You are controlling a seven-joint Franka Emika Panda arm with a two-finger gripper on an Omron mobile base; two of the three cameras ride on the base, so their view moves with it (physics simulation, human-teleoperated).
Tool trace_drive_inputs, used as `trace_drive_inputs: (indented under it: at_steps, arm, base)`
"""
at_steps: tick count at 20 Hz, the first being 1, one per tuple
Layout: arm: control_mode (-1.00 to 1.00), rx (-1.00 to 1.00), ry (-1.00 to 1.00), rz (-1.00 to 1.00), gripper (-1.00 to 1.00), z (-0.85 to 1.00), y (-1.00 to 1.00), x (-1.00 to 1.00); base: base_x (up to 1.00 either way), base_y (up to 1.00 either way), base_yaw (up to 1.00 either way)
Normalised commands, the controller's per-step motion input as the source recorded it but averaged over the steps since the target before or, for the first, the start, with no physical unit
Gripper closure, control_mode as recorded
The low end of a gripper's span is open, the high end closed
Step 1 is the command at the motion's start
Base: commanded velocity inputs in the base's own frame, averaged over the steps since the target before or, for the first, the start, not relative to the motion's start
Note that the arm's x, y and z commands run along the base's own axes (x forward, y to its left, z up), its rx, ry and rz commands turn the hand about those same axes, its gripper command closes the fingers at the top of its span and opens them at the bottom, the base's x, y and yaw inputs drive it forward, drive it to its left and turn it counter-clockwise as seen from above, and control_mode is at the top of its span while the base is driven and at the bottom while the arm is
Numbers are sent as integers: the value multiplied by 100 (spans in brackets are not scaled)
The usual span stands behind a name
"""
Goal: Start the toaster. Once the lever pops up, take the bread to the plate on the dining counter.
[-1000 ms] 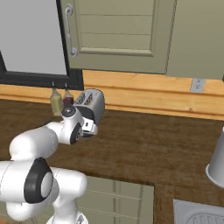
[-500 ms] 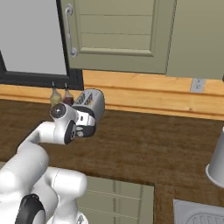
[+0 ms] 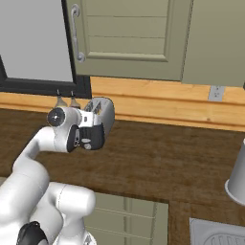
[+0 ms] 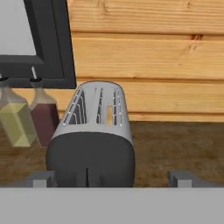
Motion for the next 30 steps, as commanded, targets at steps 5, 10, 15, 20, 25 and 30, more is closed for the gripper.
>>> trace_drive_inputs:
  at_steps: [5,10,15,20,25,30]
  arm:
    - [-100,1,-10,0,-100,23,-2,11]
    - [-100,1,4,0,-100,19,-1,46]
    - [-100,0,7,0,-100,2,0,46]
    - [-100,0,6,0,-100,0,0,30]
    - [-100,0,14,0,-100,0,0,31]
    - [-100,0,15,0,-100,-7,0,17]
  base:
    - [0,0,0]
    - [0,0,0]
    - [0,0,0]
    - [0,0,0]
    - [0,0,0]
    - [0,0,0]
